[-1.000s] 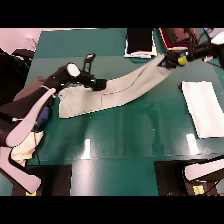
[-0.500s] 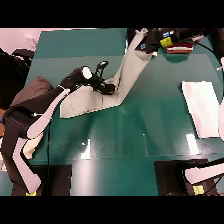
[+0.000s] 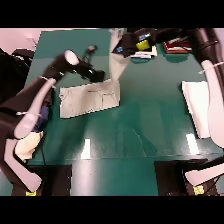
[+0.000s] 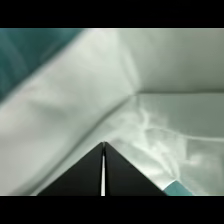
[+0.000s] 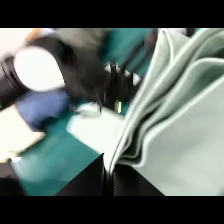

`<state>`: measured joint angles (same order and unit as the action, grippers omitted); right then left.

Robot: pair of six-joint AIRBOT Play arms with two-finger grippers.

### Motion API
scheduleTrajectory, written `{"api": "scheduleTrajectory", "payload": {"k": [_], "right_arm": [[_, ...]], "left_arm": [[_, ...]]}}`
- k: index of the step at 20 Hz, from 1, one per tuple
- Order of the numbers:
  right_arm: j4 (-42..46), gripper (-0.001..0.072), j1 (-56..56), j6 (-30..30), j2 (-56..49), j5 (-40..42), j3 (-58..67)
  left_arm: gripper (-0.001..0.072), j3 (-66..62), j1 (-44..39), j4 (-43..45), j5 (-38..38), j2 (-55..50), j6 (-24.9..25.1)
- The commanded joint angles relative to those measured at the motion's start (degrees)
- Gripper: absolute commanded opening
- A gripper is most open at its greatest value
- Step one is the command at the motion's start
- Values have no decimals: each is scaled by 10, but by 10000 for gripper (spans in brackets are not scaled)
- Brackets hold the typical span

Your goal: Fold the shirts.

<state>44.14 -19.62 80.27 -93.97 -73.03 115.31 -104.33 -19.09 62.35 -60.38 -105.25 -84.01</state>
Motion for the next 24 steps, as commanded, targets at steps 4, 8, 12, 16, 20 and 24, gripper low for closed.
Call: {"api": "scheduleTrajectory", "payload": {"k": [4,8,12,16,20,24], "right_arm": [[-133,20,-152,-99,-114,152,1],[-155,386,-220,-138,-181,240,1],[-89,299,-178,-136,-147,192,-2],[49,299,-89,-77,-68,144,-93],[83,400,19,-40,-12,130,-246],[-2,585,75,-38,-43,131,-320]], "left_arm": [[26,-31,164,89,-53,178,5],[27,-31,236,94,-53,258,5],[26,-31,242,92,-58,277,5],[26,-30,201,93,-54,275,16],[27,-30,157,93,-50,275,21],[26,-30,131,92,-47,275,20]]}}
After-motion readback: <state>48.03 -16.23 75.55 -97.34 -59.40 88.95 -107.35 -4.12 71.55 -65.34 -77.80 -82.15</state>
